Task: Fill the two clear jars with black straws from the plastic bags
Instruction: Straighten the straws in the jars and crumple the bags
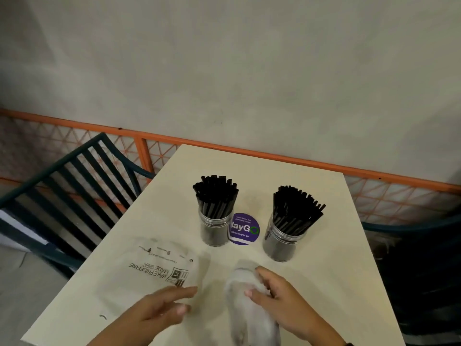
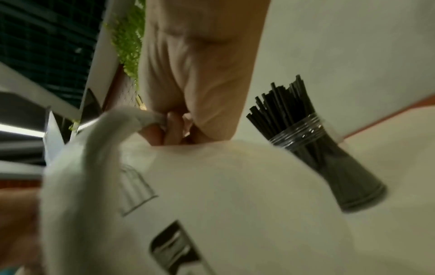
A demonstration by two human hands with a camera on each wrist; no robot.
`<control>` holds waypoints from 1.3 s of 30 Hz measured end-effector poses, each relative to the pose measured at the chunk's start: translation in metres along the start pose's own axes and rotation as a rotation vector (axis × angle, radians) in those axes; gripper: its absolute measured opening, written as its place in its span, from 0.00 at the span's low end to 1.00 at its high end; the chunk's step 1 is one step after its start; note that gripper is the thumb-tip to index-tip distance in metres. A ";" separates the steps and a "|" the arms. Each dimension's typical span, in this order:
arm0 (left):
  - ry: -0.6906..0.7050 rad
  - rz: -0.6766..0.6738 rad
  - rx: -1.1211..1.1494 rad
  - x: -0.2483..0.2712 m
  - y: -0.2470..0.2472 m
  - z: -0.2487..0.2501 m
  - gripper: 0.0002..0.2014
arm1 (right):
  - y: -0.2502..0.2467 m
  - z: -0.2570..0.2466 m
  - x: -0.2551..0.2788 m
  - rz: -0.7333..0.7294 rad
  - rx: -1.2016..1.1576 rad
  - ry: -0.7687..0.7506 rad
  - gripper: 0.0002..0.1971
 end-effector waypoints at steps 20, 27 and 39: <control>0.146 -0.226 0.105 0.014 -0.087 -0.016 0.24 | 0.089 -0.026 -0.040 0.237 -0.526 0.145 0.12; 0.100 0.184 0.237 0.000 -0.153 -0.033 0.10 | 0.113 -0.040 -0.034 -0.092 -0.622 0.004 0.25; 0.287 0.784 -0.222 0.007 -0.206 -0.020 0.14 | 0.142 -0.052 -0.067 0.380 0.878 -0.251 0.10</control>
Point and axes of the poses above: each hand's wrist, its own x-axis away from the middle knuckle, its own y-axis out of the palm, z = x × y, the point moved 7 cm from there along -x, towards the middle knuckle, and after that the axes turned 5 degrees about -y, right-handed, at the moved point
